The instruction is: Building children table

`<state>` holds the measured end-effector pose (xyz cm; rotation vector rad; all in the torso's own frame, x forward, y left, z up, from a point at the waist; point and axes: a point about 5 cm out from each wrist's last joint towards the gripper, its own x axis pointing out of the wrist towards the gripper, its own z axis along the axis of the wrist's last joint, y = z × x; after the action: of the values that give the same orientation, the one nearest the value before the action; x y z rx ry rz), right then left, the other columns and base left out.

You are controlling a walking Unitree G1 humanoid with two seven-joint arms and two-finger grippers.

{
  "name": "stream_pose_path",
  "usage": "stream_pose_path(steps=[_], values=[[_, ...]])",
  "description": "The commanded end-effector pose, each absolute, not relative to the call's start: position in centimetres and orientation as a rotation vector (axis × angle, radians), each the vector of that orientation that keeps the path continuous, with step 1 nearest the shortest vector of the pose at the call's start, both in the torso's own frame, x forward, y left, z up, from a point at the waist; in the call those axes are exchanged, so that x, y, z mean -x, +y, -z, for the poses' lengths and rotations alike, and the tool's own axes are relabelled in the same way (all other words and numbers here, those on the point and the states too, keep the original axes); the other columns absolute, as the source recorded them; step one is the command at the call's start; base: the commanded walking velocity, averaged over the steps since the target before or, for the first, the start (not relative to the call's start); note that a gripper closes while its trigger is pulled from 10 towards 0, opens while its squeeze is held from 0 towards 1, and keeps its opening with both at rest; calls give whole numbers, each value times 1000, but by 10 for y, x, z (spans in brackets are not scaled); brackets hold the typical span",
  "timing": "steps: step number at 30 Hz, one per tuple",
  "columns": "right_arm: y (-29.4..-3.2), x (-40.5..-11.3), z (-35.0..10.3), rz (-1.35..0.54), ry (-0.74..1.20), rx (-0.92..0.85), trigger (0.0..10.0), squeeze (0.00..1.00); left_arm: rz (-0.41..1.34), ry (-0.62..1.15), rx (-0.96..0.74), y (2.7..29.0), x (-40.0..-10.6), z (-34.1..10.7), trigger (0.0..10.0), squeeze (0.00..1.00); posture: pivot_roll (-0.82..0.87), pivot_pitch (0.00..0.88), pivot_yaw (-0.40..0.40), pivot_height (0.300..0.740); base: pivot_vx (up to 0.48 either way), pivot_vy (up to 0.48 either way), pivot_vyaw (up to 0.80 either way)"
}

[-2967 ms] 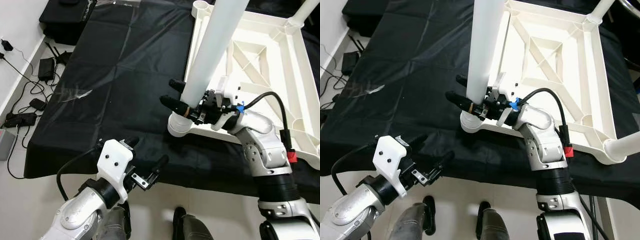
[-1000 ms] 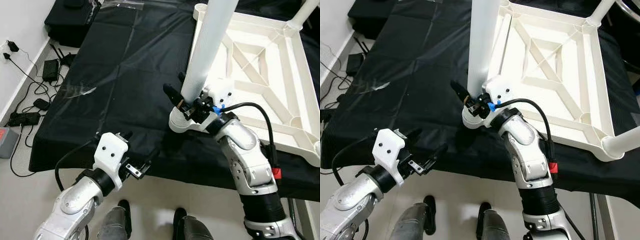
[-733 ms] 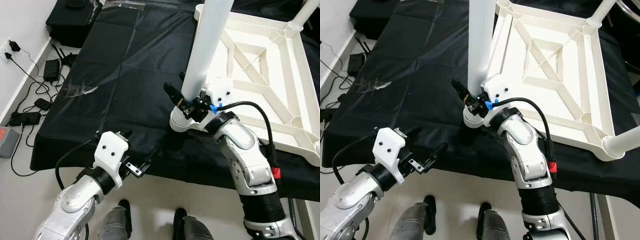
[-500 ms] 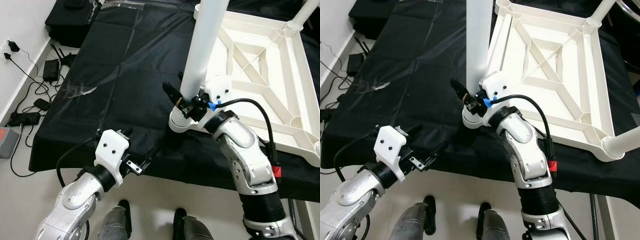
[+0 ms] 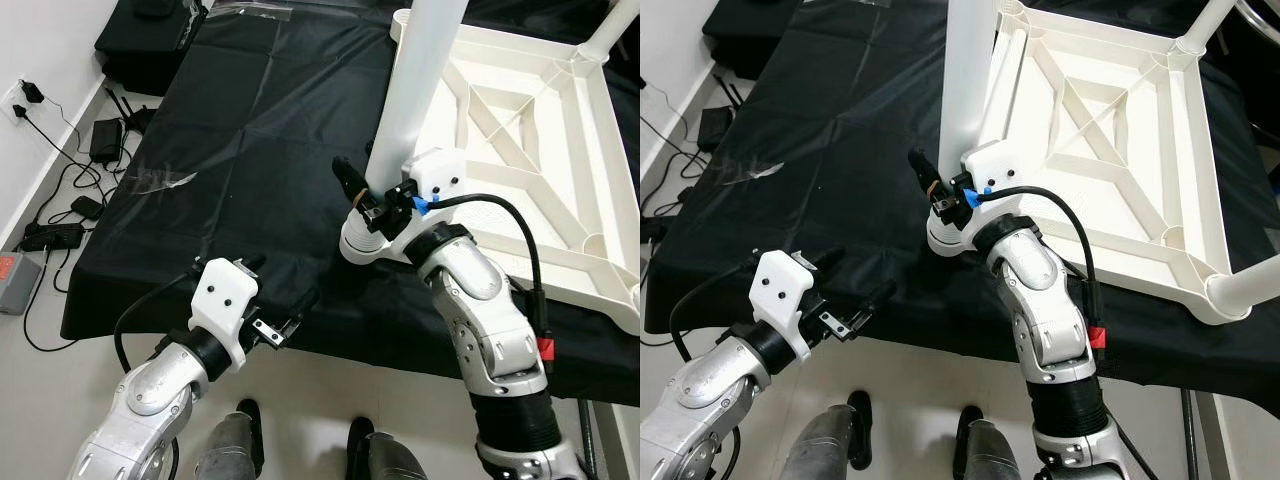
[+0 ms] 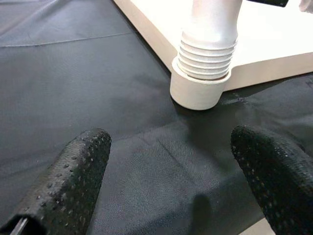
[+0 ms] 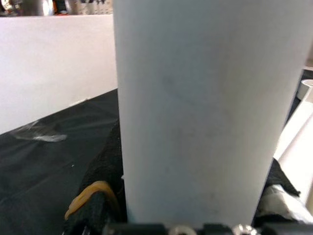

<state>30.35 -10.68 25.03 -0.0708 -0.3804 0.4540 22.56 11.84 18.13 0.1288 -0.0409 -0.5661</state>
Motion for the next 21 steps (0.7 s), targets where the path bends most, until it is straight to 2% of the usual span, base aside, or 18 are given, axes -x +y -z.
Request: stream_pose_path(steps=[1, 19, 21], values=[[-124, -306, -237, -332, -318, 74, 10000, 0, 571, -29, -137, 120, -224, -178, 10000, 0, 181, 297, -52, 740, 0, 0, 0], [-132, -300, -230, -89, -326, 117, 10000, 0, 577, -37, -146, 120, -227, -178, 10000, 0, 179, 276, -47, 740, 0, 0, 0], [-134, -299, -227, -3, -315, 126, 10000, 0, 579, -42, -147, 120, -228, -179, 10000, 0, 181, 272, -47, 740, 0, 0, 0]])
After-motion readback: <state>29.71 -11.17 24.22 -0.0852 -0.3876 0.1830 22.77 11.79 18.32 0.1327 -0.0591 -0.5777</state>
